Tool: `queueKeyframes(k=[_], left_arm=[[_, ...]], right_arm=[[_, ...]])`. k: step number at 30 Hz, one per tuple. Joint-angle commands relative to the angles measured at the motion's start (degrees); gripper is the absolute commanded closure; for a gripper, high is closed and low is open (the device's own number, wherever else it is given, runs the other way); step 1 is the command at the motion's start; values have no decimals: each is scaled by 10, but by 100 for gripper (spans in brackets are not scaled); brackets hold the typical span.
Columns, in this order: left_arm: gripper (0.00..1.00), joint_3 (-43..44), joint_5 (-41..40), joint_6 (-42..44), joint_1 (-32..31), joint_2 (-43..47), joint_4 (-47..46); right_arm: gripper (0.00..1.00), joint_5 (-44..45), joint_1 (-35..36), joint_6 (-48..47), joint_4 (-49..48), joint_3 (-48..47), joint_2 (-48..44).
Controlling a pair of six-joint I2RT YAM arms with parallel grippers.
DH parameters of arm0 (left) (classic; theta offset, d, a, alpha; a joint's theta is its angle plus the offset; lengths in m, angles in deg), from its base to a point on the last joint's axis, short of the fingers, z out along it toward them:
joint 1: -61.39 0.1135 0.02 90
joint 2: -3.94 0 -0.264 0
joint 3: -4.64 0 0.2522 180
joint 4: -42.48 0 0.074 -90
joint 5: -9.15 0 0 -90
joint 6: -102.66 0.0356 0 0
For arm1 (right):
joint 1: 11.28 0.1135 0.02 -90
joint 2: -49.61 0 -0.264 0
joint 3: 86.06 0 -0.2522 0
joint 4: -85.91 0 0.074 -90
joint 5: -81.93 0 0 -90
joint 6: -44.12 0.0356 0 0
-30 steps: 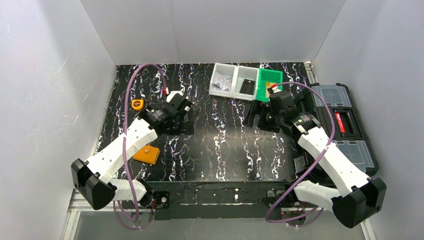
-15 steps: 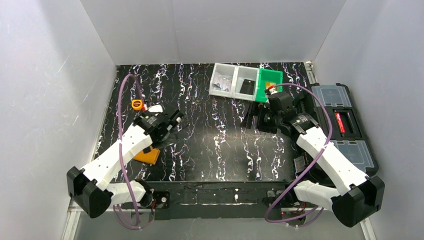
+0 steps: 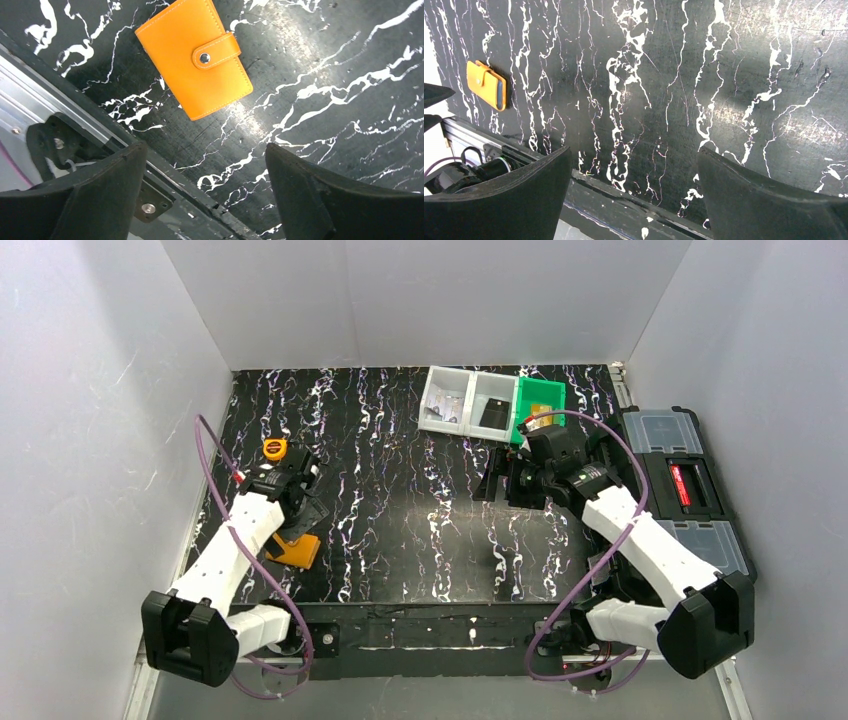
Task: Take the credit cards out of the card holder
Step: Open the card holder at the center of the board.
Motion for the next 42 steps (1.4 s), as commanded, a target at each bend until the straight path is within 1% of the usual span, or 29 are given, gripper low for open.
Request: queueKeyframes(k=[1,4,8,11,12,17,22,26,31,37,42], left_arm=[[18,-41,27,-38,47,11,-38],[31,-67,40,-39,72,11,-73],[52,-99,57,-30,109,3,-118],[62,-123,70,-21,137,-5,-156],[64,-129,72,-19,145,-7,-167],[64,-147,88,4,197,-24,-218],[63,-152,105,29,228,-51,-252],[64,-157,121,30,234,-75,-266],[65,-170,136,25,233,-83,-265],[74,-187,152,22,230,-92,-262],[83,-187,170,14,201,-79,-260]], right_arm=[[0,-15,0,-16,-26,-18,5],[0,-23,0,-18,-30,-18,13],[0,-34,0,-23,-29,-19,24],[0,-34,0,-28,-28,-20,30],[0,-36,0,-27,-29,-21,32],[0,-46,0,-27,-31,-21,43],[0,-50,-1,-27,-33,-21,53],[0,-50,0,-29,-33,-23,59],[0,-52,0,-29,-33,-26,68],[0,-59,0,-27,-38,-26,77],[0,-59,0,-27,-39,-29,79]])
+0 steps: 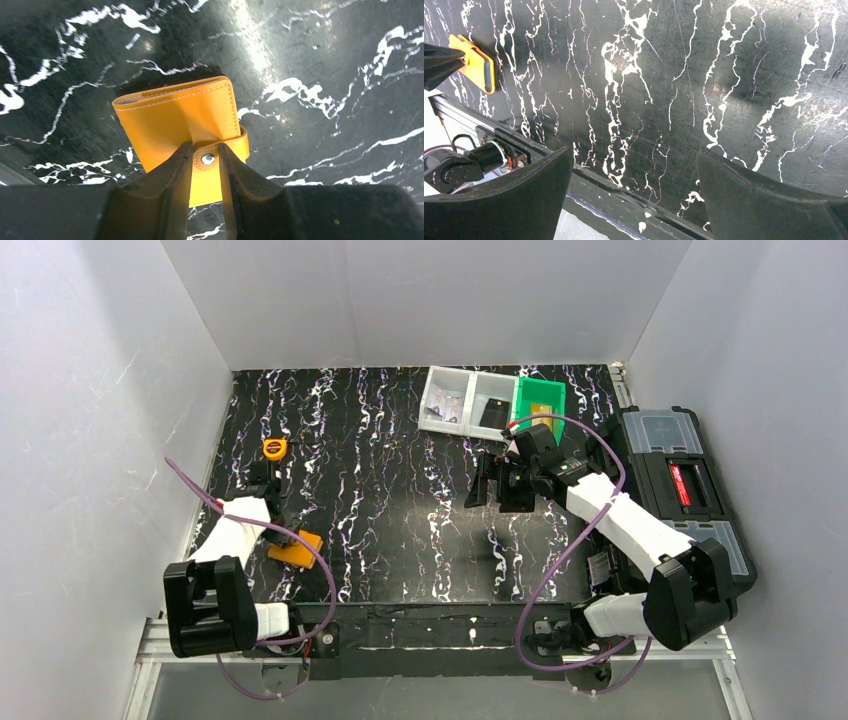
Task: Take the credit cards out of the card holder
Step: Open the card holder at the center of the board.
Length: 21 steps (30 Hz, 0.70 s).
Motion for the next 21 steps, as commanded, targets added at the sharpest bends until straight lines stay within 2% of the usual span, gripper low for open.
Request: queueKeyframes(k=[1,5,12,17,21], left_arm=[[87,-26,47,-17,-35,-5,11],[100,-12,55,-39,-93,-3,17],[100,30,77,-94,-227,-45,1],[100,104,81,-129,-340,-124,-16],[100,166,95,-142,-405,-198,-36]], right_arm=[[0,-9,0,-5,-21,-28,-3],[0,-9,1,-2,-20,-27,-5],[0,-4,5,3,-19,-11,-19],[0,6,10,7,-14,0,-28],[0,15,15,11,-11,6,-33]])
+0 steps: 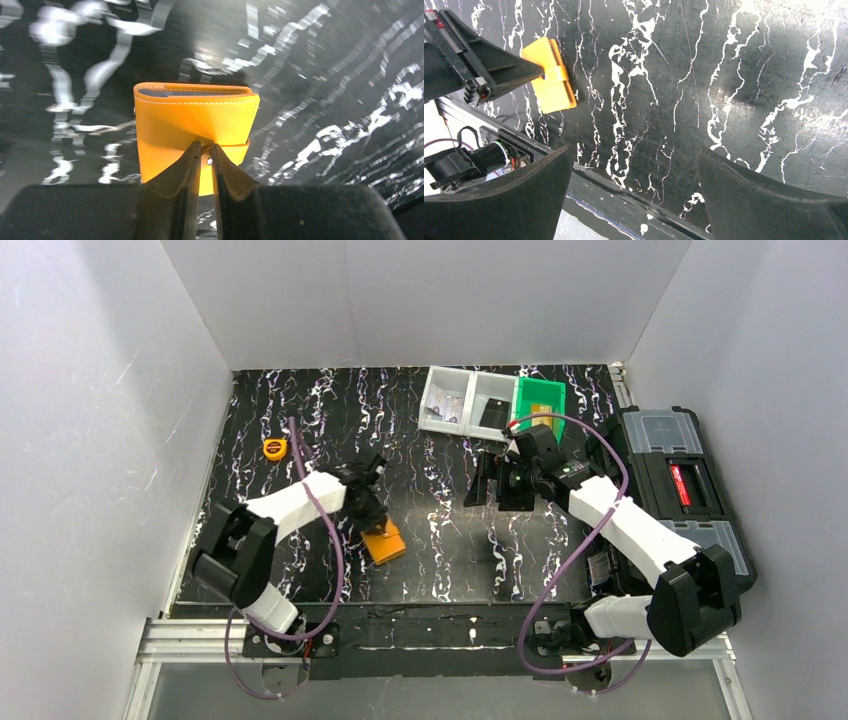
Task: Take the credit cards out of the card holder
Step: Open the card holder at the center of the board.
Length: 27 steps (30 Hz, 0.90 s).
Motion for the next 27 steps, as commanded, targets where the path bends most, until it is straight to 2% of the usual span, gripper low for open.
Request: queueKeyframes(k=[1,3,4,8,10,12,15,18,20,23,27], left_arm=[[100,65,18,-30,-65,-70,-12],[100,93,24,-24,-79,-95,-11],[97,101,27,-20,-81,-100,-10],[62,121,20,12,-81,-86,14],[54,133,16,37,-78,-72,34],[51,143,5,57,-73,-54,63],[52,134,-17,80,-55,-12,104],[59,93,-10,101,-15,41,115],[66,61,16,121,19,67,99],[76,33,56,146,53,80,85],[84,-8,119,150,92,82,45]], right_arm=[[0,16,9,7,-4,8,-19],[0,22,12,9,-3,10,-20],[0,26,14,9,-2,10,-19],[0,37,28,10,-1,8,-12],[0,46,40,9,0,3,-3],[0,53,54,13,1,-5,12],[0,74,84,17,5,-27,32],[0,93,119,18,12,-58,69],[10,105,142,20,18,-87,101],[19,125,182,18,33,-146,157],[31,164,222,15,68,-230,243]])
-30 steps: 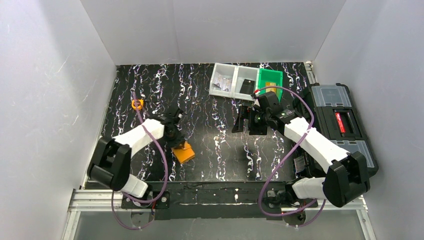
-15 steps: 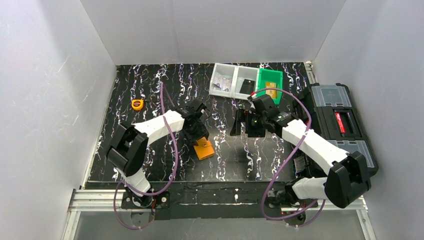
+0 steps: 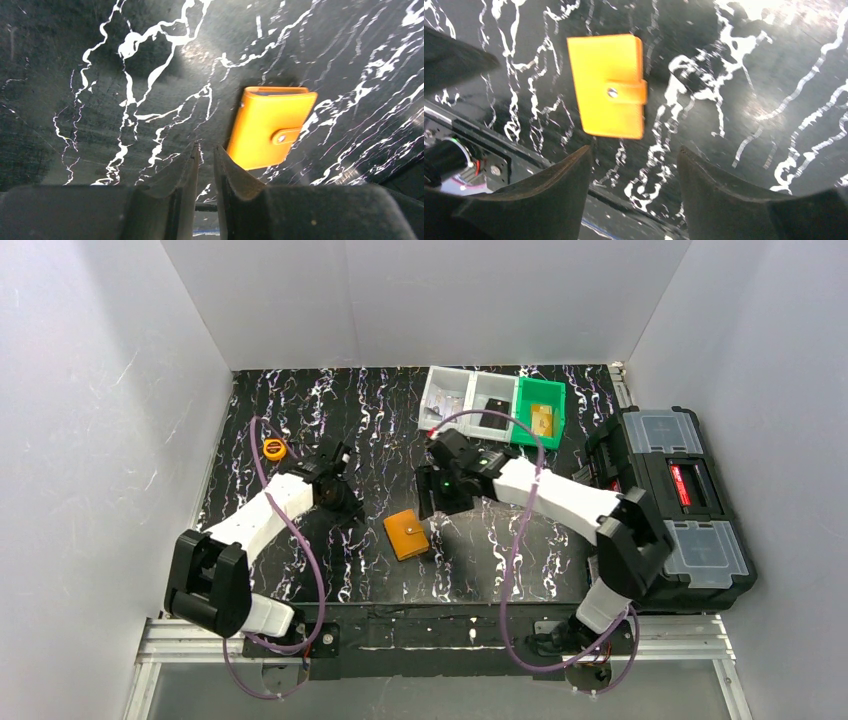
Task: Take the credit cards out of the card holder
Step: Open the card holder at the center of the board.
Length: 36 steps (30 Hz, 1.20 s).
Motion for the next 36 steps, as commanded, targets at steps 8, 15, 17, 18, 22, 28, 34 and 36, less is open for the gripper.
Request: queueKeyframes(k=[8,15,17,18,22,28,34,36], left_arm=[[89,-81,122,1,51,16,-54],[93,-103,135,-17,52,21,-67],[93,-109,142,-22,52,22,-74],[93,-111,144,-24,52,22,-77],[95,-114,148,-25,52,19,-80],[99,-113,164,-20,52,-8,-91],[100,-109,176,-20,52,-30,-99],[100,-109,176,-20,52,-30,-98]], right_arm=[[51,69,69,9,100,-186,179],[53,81,84,21,126,-231,229],[52,77,87,27,127,-232,235],[52,84,88,28,127,-231,238],[54,94,94,32,128,-235,252],[54,143,110,41,130,-239,269],[50,180,120,37,132,-251,266],[49,180,120,38,130,-254,268]])
